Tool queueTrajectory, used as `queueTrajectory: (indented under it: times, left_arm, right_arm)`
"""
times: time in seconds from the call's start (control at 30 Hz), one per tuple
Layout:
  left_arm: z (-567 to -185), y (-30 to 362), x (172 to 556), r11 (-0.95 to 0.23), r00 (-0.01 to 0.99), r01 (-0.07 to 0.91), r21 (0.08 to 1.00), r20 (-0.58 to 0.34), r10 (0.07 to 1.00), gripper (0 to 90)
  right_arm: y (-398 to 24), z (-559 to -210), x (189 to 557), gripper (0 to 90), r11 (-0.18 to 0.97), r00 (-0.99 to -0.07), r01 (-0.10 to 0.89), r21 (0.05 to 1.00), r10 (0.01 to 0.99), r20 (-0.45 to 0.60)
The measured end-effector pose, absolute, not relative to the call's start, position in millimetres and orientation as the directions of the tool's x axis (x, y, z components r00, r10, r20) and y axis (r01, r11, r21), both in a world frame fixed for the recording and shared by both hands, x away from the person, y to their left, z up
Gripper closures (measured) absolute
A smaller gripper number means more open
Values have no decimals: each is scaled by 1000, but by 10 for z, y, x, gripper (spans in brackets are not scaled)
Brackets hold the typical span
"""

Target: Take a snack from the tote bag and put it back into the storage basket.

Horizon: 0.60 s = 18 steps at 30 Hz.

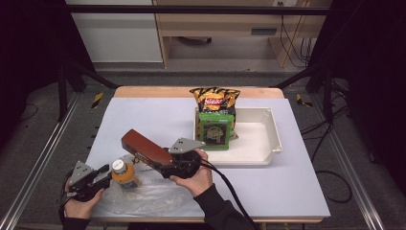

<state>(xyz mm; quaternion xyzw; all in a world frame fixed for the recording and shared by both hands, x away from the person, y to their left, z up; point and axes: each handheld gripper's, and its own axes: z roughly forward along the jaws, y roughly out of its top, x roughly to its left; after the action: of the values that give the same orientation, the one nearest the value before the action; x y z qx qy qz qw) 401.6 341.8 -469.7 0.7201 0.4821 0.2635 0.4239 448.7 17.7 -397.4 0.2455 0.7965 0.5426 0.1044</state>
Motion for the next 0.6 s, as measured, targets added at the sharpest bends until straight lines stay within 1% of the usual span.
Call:
queueTrajectory:
  times: [0.33, 0.5, 0.6]
  left_arm:
    - [-4690, 3425, 4013, -174, 395, 468, 867, -29, 918, 594]
    - [-4669, 3442, 4004, -164, 393, 464, 870, -36, 919, 590]
    - [-4622, 3465, 3988, -147, 393, 449, 881, -46, 919, 566]
  right_arm:
    - [60, -3601, 4486, 435, 234, -854, 258, 937, 509, 108]
    - [-46, -3451, 4477, 435, 227, -847, 249, 941, 523, 98]
    - [-157, -3420, 4479, 435, 236, -840, 246, 940, 537, 85]
